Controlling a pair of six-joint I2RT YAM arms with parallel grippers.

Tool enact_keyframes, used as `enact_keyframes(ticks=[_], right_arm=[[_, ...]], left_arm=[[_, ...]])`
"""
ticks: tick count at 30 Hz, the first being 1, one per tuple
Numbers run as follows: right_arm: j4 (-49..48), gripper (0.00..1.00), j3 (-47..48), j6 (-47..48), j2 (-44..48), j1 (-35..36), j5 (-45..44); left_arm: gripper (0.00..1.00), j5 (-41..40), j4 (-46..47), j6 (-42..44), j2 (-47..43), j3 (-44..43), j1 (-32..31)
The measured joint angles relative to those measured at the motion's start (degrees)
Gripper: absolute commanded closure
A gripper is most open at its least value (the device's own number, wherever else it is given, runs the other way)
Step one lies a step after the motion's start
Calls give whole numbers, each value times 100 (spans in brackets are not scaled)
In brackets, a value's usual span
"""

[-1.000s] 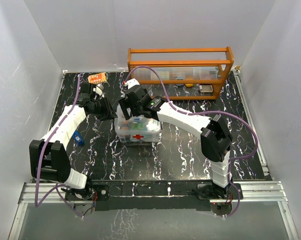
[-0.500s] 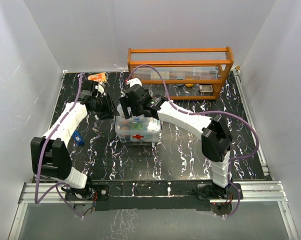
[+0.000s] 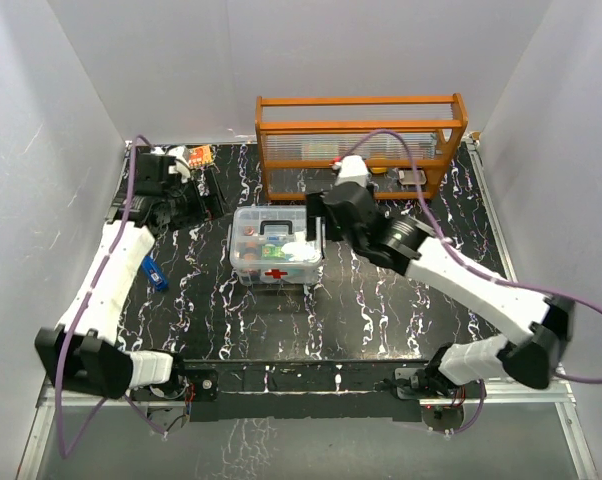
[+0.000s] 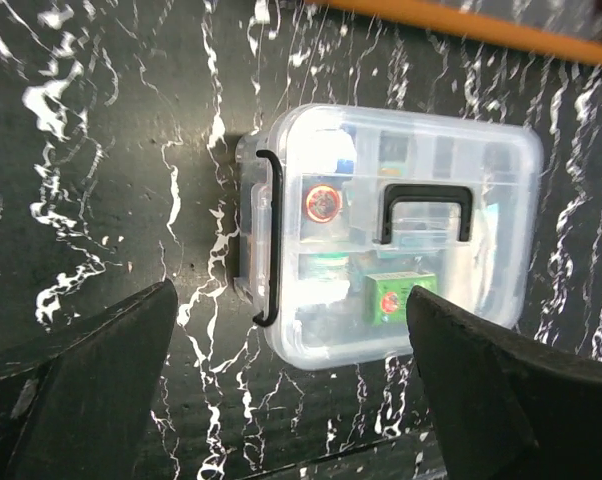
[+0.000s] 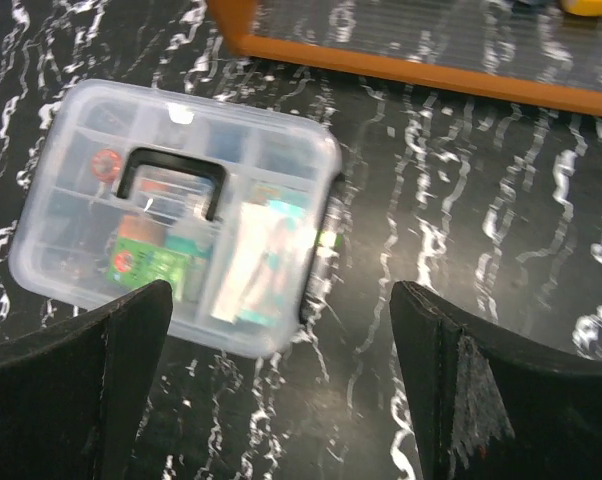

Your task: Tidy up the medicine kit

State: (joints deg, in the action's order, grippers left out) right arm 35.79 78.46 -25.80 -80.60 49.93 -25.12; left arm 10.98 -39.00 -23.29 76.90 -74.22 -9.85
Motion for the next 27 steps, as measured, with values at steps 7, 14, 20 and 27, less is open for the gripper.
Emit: enact_keyframes(ticks=[7, 14, 20, 27], right_arm=[[402, 6, -1167, -245, 2024, -22, -695], [896, 2, -1318, -321, 3781, -22, -1276], [1329, 2, -837, -264, 4072, -22, -1705], [1665, 2, -498, -229, 4087, -22, -2085]], left_arm=[[1, -511, 11, 223, -1808, 319, 0], [1, -1029, -151, 304, -3294, 562, -2], [1, -1482, -503, 337, -4028, 321, -2], [1, -1668, -796, 334, -4074, -306, -2]])
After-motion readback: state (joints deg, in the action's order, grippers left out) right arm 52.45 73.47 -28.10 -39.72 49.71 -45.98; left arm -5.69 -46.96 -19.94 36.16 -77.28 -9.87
